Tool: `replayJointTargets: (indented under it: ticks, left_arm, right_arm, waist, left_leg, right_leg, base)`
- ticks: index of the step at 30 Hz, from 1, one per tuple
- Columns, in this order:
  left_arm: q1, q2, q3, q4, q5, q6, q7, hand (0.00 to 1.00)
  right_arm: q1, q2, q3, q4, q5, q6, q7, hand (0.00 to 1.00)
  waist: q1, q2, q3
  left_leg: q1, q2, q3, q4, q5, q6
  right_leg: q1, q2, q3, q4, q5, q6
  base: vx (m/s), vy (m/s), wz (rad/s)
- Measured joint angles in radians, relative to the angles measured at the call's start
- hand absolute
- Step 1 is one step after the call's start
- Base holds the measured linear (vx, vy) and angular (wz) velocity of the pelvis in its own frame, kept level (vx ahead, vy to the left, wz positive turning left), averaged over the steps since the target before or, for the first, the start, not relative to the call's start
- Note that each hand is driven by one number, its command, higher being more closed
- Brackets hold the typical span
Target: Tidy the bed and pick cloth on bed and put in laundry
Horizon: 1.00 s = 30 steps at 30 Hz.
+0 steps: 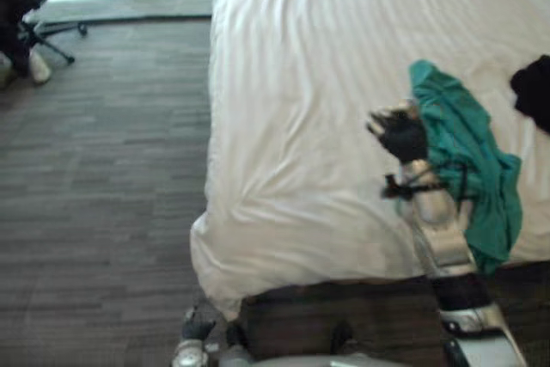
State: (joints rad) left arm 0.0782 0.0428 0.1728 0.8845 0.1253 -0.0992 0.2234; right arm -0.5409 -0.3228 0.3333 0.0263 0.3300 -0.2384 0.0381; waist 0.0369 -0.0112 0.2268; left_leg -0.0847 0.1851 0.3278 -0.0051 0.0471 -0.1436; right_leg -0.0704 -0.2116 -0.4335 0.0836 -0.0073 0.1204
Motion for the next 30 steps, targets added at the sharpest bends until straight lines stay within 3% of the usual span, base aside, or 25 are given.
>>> replayJointTargets:
  ticks: [3, 5, 8, 11, 14, 17, 21, 23, 26, 30]
  left_arm:
    - [-0.023, 0.005, -0.030, -0.063, -0.055, -0.024, 0.000, 0.00]
    - [-0.031, 0.008, -0.065, -0.110, -0.081, -0.046, 0.000, 0.00]
    - [-0.044, 0.009, -0.092, -0.135, -0.097, -0.065, 0.000, 0.00]
    - [-0.091, 0.007, -0.105, -0.138, -0.106, -0.068, 0.001, 0.00]
    - [-0.109, 0.003, -0.124, -0.139, -0.114, -0.077, 0.004, 0.00]
    - [-0.131, -0.009, -0.146, -0.138, -0.114, -0.083, 0.003, 0.00]
    - [-0.170, -0.034, -0.195, -0.124, -0.113, -0.084, 0.000, 0.00]
    - [-0.185, -0.033, -0.203, -0.107, -0.113, -0.083, 0.000, 0.00]
    - [-0.186, -0.026, -0.203, -0.097, -0.116, -0.082, -0.001, 0.00]
    - [-0.180, -0.018, -0.198, -0.086, -0.120, -0.062, -0.005, 0.00]
  right_arm:
    - [-0.139, 0.053, 0.151, 0.081, 0.099, 0.024, 0.075, 1.00]
    - [-0.203, 0.115, 0.232, 0.143, 0.152, 0.049, 0.115, 1.00]
    - [-0.240, 0.187, 0.290, 0.208, 0.181, 0.063, 0.130, 1.00]
    - [-0.256, 0.260, 0.335, 0.283, 0.187, 0.068, 0.142, 1.00]
    - [-0.211, 0.315, 0.381, 0.392, 0.187, 0.073, 0.150, 1.00]
    - [-0.140, 0.323, 0.366, 0.565, 0.112, 0.080, 0.160, 1.00]
    - [-0.126, 0.294, 0.212, 0.863, -0.057, 0.094, 0.121, 1.00]
    - [-0.116, 0.237, 0.029, 1.029, -0.128, 0.096, 0.069, 1.00]
    - [-0.085, 0.111, -0.229, 1.157, -0.131, 0.109, -0.002, 1.00]
    - [0.084, -0.033, -0.467, 1.136, -0.053, 0.138, -0.059, 1.00]
  waist:
    - [0.039, 0.002, 0.081]
    - [0.084, 0.009, 0.122]
    - [0.105, 0.018, 0.166]
    - [0.141, 0.049, 0.209]
    - [0.146, 0.063, 0.226]
    - [0.143, 0.087, 0.239]
    - [0.140, 0.123, 0.257]
    - [0.136, 0.129, 0.260]
    - [0.112, 0.129, 0.260]
    - [0.061, 0.128, 0.260]
  left_leg:
    - [-0.119, 0.014, -0.072, 0.101, -0.004, 0.006]
    - [-0.179, 0.011, -0.120, 0.129, -0.004, 0.006]
    - [-0.222, 0.004, -0.168, 0.153, -0.004, 0.006]
    - [-0.291, 0.005, -0.207, 0.181, -0.001, 0.010]
    - [-0.348, -0.005, -0.222, 0.179, 0.015, 0.024]
    - [-0.392, -0.019, -0.226, 0.147, 0.055, 0.029]
    - [-0.423, -0.029, -0.224, 0.072, 0.118, 0.026]
    - [-0.429, -0.032, -0.207, 0.029, 0.148, 0.026]
    - [-0.426, -0.034, -0.185, -0.002, 0.170, 0.029]
    - [-0.385, -0.046, -0.154, -0.035, 0.180, 0.036]
  right_leg:
    - [-0.049, -0.015, -0.055, 0.075, -0.019, -0.020]
    - [-0.077, -0.032, -0.102, 0.121, -0.045, -0.021]
    - [-0.091, -0.058, -0.148, 0.174, -0.082, -0.016]
    - [-0.145, -0.076, -0.180, 0.245, -0.109, -0.028]
    - [-0.203, -0.097, -0.197, 0.295, -0.142, -0.030]
    - [-0.269, -0.118, -0.197, 0.330, -0.153, -0.030]
    - [-0.348, -0.133, -0.190, 0.363, -0.158, -0.038]
    - [-0.396, -0.141, -0.167, 0.385, -0.159, -0.042]
    - [-0.426, -0.141, -0.144, 0.385, -0.143, -0.051]
    - [-0.415, -0.137, -0.116, 0.359, -0.120, -0.045]
  base:
    - [-0.05, -0.007, 0.71]
    - [-0.02, 0.026, 0.66]
    - [-0.01, 0.012, 0.51]
    - [-0.07, 0.010, 0.38]
    - [-0.08, -0.013, 0.24]
    - [-0.10, -0.013, 0.12]
    - [-0.11, -0.002, 0.01]
    - [-0.15, -0.009, -0.11]
    - [-0.09, 0.008, -0.18]
    - [-0.01, 0.024, -0.21]
